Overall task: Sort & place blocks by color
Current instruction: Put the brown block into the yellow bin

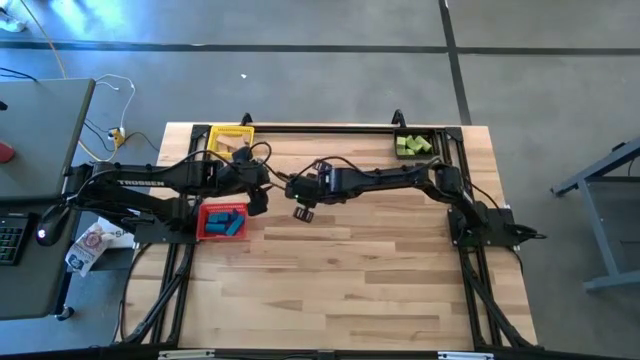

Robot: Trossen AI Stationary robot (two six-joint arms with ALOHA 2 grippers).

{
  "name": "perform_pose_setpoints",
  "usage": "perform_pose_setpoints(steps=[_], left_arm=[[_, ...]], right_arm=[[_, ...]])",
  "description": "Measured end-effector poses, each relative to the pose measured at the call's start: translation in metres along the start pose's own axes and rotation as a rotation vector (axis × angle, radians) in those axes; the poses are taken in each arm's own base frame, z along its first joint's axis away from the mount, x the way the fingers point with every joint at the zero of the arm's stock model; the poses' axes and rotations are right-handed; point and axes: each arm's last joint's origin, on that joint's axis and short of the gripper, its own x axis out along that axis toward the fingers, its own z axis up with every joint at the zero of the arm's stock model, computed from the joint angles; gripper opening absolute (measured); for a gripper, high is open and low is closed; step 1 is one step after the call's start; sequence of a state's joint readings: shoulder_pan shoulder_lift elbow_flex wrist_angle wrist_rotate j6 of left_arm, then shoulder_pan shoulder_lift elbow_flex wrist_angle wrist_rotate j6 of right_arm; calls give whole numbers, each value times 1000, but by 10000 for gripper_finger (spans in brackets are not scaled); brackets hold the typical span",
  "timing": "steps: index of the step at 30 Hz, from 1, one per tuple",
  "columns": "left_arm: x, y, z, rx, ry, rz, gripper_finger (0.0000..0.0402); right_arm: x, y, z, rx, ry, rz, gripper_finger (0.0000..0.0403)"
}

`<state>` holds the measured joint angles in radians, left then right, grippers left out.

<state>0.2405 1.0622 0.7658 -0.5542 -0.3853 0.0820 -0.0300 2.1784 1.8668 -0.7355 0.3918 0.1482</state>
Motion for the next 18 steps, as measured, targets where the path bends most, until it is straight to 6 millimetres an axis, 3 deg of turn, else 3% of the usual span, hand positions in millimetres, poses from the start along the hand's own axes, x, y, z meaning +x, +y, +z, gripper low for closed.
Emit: perform_pose_setpoints(steps=[9,18], left_arm=[[-1,-5,0,33,-9,-126,201],[-25,-5,3,32,-144,-148,201]], right_arm=[[-27,16,4,-134,29,2,107],[-49,4,-4,-173,189,-169,107]])
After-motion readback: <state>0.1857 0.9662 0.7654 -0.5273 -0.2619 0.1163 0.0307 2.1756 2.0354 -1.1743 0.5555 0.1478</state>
